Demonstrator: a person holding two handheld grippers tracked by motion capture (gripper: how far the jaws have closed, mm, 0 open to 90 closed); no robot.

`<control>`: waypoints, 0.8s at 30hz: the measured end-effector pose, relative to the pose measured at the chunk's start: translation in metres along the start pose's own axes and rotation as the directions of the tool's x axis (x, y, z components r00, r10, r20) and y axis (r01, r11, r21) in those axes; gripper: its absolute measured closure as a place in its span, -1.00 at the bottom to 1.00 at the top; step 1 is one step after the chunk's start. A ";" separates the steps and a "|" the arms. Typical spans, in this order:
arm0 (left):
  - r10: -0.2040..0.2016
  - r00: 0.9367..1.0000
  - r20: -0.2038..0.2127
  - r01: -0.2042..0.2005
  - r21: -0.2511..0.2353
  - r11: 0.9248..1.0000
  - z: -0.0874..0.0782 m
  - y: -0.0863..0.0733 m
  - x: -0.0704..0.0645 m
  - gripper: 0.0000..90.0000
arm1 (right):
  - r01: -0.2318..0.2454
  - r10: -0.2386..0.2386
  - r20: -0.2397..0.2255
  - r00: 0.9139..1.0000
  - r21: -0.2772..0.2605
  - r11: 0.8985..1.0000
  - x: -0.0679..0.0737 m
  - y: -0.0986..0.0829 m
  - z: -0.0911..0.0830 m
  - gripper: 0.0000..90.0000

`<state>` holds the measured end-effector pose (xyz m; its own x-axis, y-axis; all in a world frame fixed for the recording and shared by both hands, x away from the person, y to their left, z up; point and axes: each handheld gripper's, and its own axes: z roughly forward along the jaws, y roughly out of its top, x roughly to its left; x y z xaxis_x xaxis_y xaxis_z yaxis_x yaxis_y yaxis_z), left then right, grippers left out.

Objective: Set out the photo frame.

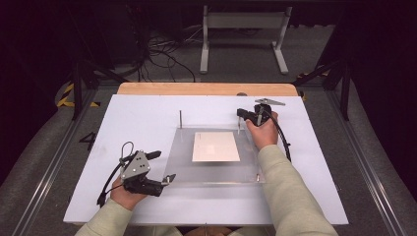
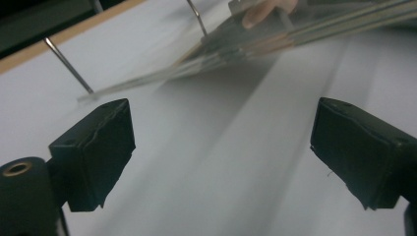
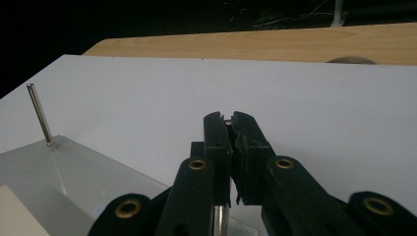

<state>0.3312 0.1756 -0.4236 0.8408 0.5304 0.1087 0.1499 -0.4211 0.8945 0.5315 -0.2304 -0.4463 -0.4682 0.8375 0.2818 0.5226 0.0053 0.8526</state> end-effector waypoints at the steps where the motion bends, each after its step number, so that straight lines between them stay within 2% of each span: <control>1: 0.011 1.000 -0.006 -0.011 -0.020 1.000 -0.001 0.003 -0.002 -0.79 | 0.003 -0.003 0.001 1.000 -0.001 1.000 0.000 0.000 0.000 0.89; 5: 0.050 0.998 -0.033 -0.054 -0.121 0.991 -0.007 0.014 -0.010 -0.74 | 0.001 -0.001 0.003 1.000 -0.002 1.000 0.001 -0.001 0.000 0.89; 7: 0.072 0.997 -0.033 -0.075 -0.135 0.988 -0.009 0.017 -0.014 -0.63 | 0.002 -0.002 0.003 1.000 -0.002 1.000 0.001 -0.001 0.000 0.89; 8: 0.076 0.997 -0.027 -0.079 -0.143 0.987 -0.010 0.017 -0.016 -0.44 | -0.001 0.001 0.002 1.000 -0.004 1.000 0.000 -0.001 -0.001 0.89; 10: 0.082 0.997 -0.015 -0.084 -0.145 0.986 -0.011 0.019 -0.019 -0.18 | -0.008 0.008 0.002 1.000 -0.009 1.000 0.001 -0.002 -0.001 0.89; 11: 0.082 0.997 -0.015 -0.084 -0.145 0.986 -0.011 0.019 -0.019 -0.07 | -0.012 0.012 0.002 1.000 -0.010 1.000 0.000 -0.002 -0.001 0.89; 12: 0.083 0.997 -0.007 -0.083 -0.143 0.986 -0.011 0.020 -0.021 -0.07 | -0.012 0.012 0.002 1.000 -0.010 1.000 0.000 -0.002 -0.001 0.89; 13: 0.084 0.996 -0.008 -0.084 -0.145 0.986 -0.011 0.020 -0.022 0.08 | -0.013 0.013 -0.001 1.000 -0.012 1.000 0.000 -0.002 -0.001 0.89; 16: 0.104 0.993 -0.050 -0.110 -0.130 0.985 -0.012 0.023 -0.026 0.17 | -0.010 0.010 -0.001 1.000 -0.011 1.000 0.000 -0.002 -0.001 0.89; 22: 0.101 0.994 -0.053 -0.107 -0.128 0.986 -0.012 0.024 -0.026 0.18 | 0.016 -0.016 0.002 1.000 -0.006 1.000 0.001 0.000 -0.002 0.86; 24: 0.096 0.994 -0.051 -0.102 -0.127 0.987 -0.012 0.024 -0.026 0.18 | 0.014 -0.014 0.015 1.000 0.000 1.000 0.000 0.001 -0.003 0.66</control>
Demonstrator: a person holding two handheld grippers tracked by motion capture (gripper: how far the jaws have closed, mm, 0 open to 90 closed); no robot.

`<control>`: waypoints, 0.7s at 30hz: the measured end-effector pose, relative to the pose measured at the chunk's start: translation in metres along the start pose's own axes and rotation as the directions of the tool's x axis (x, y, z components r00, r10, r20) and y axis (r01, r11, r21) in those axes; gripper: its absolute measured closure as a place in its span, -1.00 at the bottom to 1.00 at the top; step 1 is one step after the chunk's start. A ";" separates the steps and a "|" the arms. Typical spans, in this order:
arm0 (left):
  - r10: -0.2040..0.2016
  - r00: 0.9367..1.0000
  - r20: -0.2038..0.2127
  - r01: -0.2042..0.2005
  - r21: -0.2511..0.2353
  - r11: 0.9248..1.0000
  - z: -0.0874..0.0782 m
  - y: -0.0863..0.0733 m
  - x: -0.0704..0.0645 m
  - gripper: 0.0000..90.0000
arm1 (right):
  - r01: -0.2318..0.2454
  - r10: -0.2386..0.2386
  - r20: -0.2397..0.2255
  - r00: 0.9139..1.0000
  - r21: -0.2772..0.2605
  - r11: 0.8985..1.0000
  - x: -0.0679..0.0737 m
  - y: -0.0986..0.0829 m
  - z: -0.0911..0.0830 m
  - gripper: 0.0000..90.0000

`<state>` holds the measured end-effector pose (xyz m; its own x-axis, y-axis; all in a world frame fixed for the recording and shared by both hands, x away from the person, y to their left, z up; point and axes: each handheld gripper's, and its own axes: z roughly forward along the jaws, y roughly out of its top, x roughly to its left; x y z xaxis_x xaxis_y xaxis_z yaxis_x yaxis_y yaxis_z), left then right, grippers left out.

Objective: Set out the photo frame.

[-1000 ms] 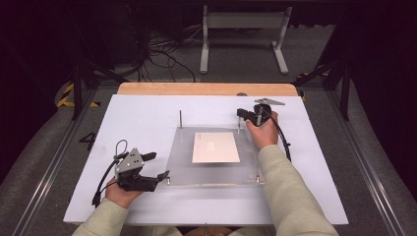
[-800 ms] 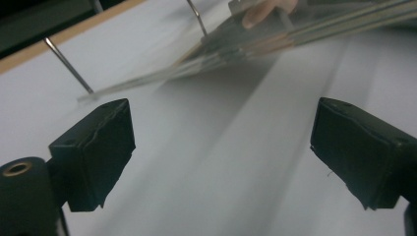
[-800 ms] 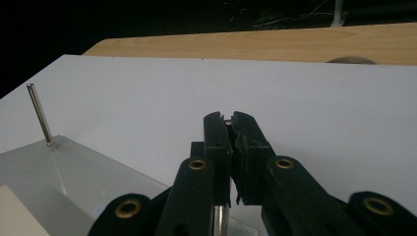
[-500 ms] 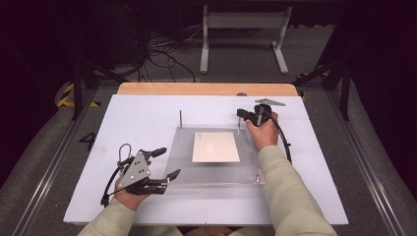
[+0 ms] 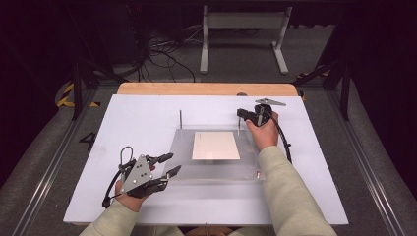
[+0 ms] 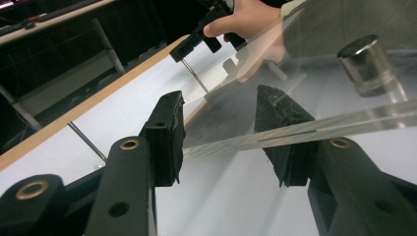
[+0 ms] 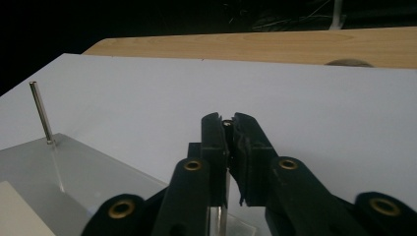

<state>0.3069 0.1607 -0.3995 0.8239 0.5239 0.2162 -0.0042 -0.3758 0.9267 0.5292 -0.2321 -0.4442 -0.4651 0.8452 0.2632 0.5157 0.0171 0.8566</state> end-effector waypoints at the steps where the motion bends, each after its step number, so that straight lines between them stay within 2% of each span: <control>1: 0.000 1.000 0.001 0.000 0.005 1.000 0.000 0.001 0.001 0.18 | -0.003 0.003 0.011 1.000 0.002 1.000 -0.001 0.000 -0.001 0.59; 4: -0.003 1.000 -0.001 0.003 0.002 1.000 0.000 0.001 0.001 0.18 | 0.003 -0.003 0.010 1.000 0.011 1.000 -0.002 0.002 -0.009 0.54; 8: 0.001 1.000 -0.002 -0.001 0.008 1.000 0.000 0.003 0.001 0.19 | 0.105 -0.105 -0.015 0.994 0.005 0.994 0.000 0.005 -0.029 0.54; 12: -0.002 1.000 -0.007 0.002 0.007 1.000 0.000 0.004 0.001 0.19 | 0.151 -0.151 -0.057 0.987 0.003 0.989 0.005 0.004 -0.056 0.43; 17: -0.002 1.000 -0.007 0.002 0.015 1.000 -0.001 0.005 0.002 0.19 | 0.191 -0.193 -0.083 0.978 -0.028 0.981 0.014 -0.002 -0.091 0.35; 18: -0.002 1.000 -0.007 0.002 0.015 1.000 -0.001 0.005 0.002 0.19 | 0.200 -0.203 -0.092 0.975 -0.040 0.979 0.017 -0.004 -0.103 0.34; 19: -0.004 1.000 -0.008 0.004 0.015 1.000 -0.001 0.005 0.001 0.19 | 0.200 -0.203 -0.092 0.975 -0.040 0.979 0.017 -0.004 -0.103 0.34; 21: 0.001 1.000 -0.007 -0.001 0.018 1.000 -0.001 0.006 0.002 0.19 | 0.211 -0.217 -0.102 0.971 -0.061 0.976 0.022 -0.006 -0.115 0.32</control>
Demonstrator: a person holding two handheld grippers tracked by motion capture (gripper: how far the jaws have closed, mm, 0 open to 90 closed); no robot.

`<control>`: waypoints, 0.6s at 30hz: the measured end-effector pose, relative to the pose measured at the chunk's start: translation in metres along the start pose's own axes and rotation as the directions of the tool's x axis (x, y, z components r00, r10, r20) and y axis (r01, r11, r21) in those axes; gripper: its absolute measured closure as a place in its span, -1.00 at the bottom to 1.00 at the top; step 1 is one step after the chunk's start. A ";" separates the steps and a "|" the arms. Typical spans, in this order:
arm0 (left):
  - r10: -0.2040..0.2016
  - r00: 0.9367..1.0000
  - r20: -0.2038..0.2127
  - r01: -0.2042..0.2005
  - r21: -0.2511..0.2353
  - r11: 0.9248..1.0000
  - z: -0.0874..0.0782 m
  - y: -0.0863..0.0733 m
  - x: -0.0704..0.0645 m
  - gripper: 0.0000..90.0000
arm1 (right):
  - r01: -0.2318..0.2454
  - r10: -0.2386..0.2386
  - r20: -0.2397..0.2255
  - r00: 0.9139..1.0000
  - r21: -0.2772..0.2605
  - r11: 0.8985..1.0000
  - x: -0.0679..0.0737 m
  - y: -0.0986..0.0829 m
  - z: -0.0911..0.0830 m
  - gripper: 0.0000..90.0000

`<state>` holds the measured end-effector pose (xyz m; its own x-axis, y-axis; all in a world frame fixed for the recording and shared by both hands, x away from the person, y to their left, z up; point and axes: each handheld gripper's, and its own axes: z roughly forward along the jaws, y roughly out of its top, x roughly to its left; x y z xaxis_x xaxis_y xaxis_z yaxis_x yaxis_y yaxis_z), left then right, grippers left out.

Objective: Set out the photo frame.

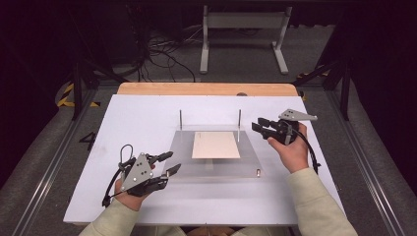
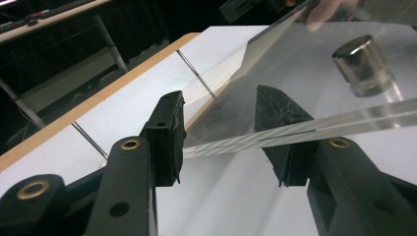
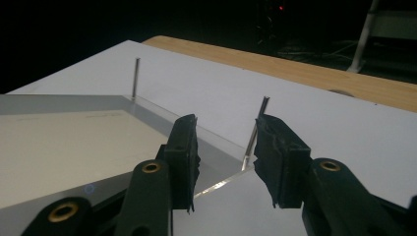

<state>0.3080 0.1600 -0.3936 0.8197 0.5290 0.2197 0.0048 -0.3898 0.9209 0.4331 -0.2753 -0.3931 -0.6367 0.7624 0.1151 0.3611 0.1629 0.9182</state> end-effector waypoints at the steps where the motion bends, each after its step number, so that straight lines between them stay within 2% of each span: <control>1: -0.001 1.000 0.000 0.001 -0.001 1.000 0.000 0.000 0.000 0.19 | 0.005 -0.005 -0.010 1.000 -0.009 1.000 0.005 -0.001 -0.008 0.31; 4: 0.002 1.000 -0.002 -0.002 0.002 1.000 0.000 0.000 0.000 0.19 | 0.016 -0.017 -0.040 0.999 -0.023 1.000 0.016 -0.003 -0.025 0.25; 6: 0.000 1.000 -0.001 0.000 0.004 1.000 0.000 0.000 0.000 0.19 | 0.002 -0.004 -0.080 0.997 -0.023 1.000 0.022 -0.005 -0.033 0.20; 10: -0.001 1.000 0.000 0.001 0.003 1.000 0.000 0.001 0.000 0.19 | 0.023 -0.025 -0.092 0.995 -0.025 0.999 0.030 -0.008 -0.045 0.19; 14: 0.001 1.000 0.002 -0.001 0.006 1.000 0.000 0.001 0.001 0.19 | 0.027 -0.031 -0.088 0.996 -0.046 0.999 0.031 -0.009 -0.055 0.19; 18: -0.003 1.000 0.005 0.003 0.006 1.000 0.000 0.001 0.001 0.19 | 0.057 -0.063 -0.096 0.993 -0.066 0.996 0.035 -0.009 -0.064 0.17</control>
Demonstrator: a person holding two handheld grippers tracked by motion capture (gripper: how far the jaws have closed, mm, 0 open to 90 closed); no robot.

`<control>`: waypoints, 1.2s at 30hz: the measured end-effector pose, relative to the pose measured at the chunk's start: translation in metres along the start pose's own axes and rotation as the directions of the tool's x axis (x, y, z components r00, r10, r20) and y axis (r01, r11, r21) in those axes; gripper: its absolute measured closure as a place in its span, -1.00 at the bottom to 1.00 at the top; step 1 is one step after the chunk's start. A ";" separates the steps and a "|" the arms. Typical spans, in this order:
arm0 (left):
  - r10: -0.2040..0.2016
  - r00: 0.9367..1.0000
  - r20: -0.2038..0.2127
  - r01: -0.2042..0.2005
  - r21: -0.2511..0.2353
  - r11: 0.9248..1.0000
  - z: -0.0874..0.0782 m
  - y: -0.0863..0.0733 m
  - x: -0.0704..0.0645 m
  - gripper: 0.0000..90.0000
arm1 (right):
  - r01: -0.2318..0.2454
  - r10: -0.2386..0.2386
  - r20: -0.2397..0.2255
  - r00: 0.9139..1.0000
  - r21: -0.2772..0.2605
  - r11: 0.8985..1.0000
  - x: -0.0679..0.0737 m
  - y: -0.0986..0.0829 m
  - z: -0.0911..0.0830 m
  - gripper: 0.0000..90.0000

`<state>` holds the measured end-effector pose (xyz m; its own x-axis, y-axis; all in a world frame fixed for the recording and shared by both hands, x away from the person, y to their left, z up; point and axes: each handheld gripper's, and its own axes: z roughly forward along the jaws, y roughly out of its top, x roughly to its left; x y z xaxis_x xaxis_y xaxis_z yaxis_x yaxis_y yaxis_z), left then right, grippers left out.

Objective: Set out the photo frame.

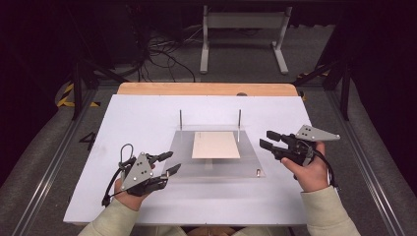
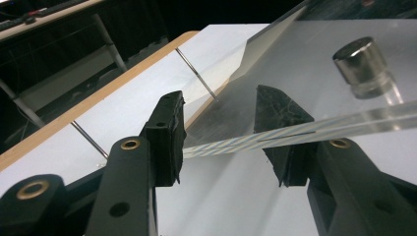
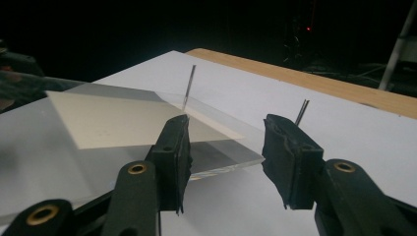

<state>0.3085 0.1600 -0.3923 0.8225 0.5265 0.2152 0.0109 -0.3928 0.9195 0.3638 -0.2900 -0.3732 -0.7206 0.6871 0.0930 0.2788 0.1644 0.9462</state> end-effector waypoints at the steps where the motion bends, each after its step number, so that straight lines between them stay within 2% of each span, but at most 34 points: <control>1: 0.000 1.000 0.001 0.000 0.001 1.000 0.000 0.000 0.000 0.19 | 0.015 -0.015 -0.006 1.000 0.004 1.000 0.002 0.000 -0.002 0.15; 2: 0.000 1.000 0.003 0.000 0.002 1.000 0.000 0.000 0.000 0.19 | 0.034 -0.033 -0.016 0.999 0.010 0.999 0.005 0.000 -0.005 0.10; 5: -0.002 1.000 0.007 0.002 0.003 1.000 0.000 0.000 0.000 0.18 | 0.034 -0.030 -0.090 0.995 0.041 0.999 0.012 0.001 -0.010 0.02; 6: -0.002 1.000 0.007 0.002 0.004 1.000 0.000 0.000 0.000 0.18 | 0.041 -0.037 -0.101 0.994 0.042 0.998 0.014 0.002 -0.011 -0.03; 7: -0.002 1.000 0.007 0.002 0.004 1.000 0.000 0.000 0.000 0.18 | 0.041 -0.037 -0.101 0.994 0.042 0.998 0.014 0.002 -0.011 -0.03; 9: -0.002 1.000 0.009 0.002 0.005 1.000 0.000 0.000 0.000 0.18 | 0.078 -0.074 -0.106 0.992 0.038 0.996 0.020 0.003 -0.015 -0.23; 11: -0.001 1.000 0.011 0.000 0.006 1.000 0.000 0.000 0.000 0.18 | 0.078 -0.070 -0.106 0.992 0.072 0.994 0.025 0.003 -0.017 -0.31; 13: -0.003 1.000 0.016 0.003 0.006 1.000 0.000 -0.001 0.001 0.18 | 0.101 -0.093 -0.094 0.991 0.086 0.991 0.026 0.001 -0.019 -0.37; 17: -0.003 1.000 0.017 0.003 0.009 1.000 0.000 -0.001 0.000 0.18 | 0.128 -0.117 -0.093 0.989 0.119 0.985 0.029 -0.003 -0.022 -0.42; 21: -0.005 1.000 0.017 0.005 0.008 1.000 0.000 -0.001 0.000 0.17 | 0.151 -0.139 -0.098 0.986 0.128 0.980 0.031 -0.007 -0.025 -0.46; 25: -0.004 1.000 0.016 0.004 0.008 1.000 0.000 0.000 0.000 0.17 | 0.172 -0.156 -0.111 0.981 0.153 0.973 0.033 -0.014 -0.021 -0.51; 31: -0.005 1.000 0.016 0.005 0.006 1.000 0.000 0.000 0.000 0.17 | 0.209 -0.185 -0.171 0.968 0.133 0.969 0.046 -0.015 -0.011 -0.59; 33: -0.005 1.000 0.017 0.005 0.007 1.000 0.000 0.000 0.000 0.17 | 0.213 -0.189 -0.177 0.966 0.128 0.969 0.048 -0.015 -0.010 -0.60; 36: -0.005 1.000 0.017 0.005 0.006 1.000 0.000 0.000 0.000 0.17 | 0.232 -0.209 -0.196 0.958 0.104 0.967 0.053 -0.014 -0.005 -0.62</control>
<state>0.3085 0.1602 -0.3923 0.8322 0.5153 0.2045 0.0188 -0.3949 0.9185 0.3189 -0.2594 -0.3797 -0.8730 0.4853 -0.0480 0.1681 0.3919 0.9045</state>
